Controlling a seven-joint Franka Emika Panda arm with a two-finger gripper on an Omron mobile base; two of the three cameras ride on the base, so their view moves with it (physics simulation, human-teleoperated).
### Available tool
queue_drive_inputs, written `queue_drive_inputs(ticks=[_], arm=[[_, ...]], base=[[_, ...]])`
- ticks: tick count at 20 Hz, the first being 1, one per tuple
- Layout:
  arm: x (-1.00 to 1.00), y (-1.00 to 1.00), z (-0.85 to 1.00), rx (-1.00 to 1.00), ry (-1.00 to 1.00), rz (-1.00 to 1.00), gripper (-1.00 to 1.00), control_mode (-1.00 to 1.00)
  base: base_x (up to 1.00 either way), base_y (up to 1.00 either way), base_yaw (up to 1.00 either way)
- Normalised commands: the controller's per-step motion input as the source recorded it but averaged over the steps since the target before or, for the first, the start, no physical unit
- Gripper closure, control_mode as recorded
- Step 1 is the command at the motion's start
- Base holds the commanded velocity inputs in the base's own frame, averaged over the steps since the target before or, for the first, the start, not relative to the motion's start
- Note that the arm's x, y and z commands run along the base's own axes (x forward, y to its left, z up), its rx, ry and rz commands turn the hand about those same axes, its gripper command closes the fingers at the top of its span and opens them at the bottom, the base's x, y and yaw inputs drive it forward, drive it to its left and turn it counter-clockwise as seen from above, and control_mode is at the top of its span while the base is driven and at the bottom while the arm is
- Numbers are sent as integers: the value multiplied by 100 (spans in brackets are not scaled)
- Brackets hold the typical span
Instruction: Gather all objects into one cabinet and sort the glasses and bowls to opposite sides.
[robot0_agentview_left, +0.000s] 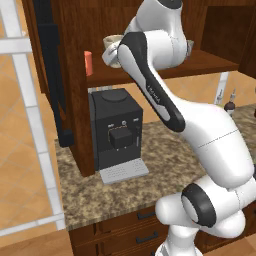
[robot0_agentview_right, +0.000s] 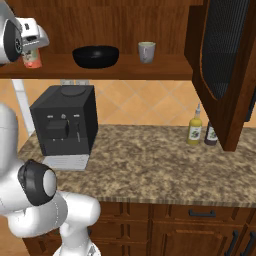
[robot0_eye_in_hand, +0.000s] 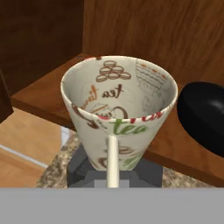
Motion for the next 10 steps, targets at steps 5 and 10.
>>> queue_drive_inputs(ticks=[5, 10], arm=[[82, -8, -30, 0, 2, -4, 100, -100], [70, 25, -50, 0, 0, 0, 100, -100]], base=[[0, 0, 0], [0, 0, 0]])
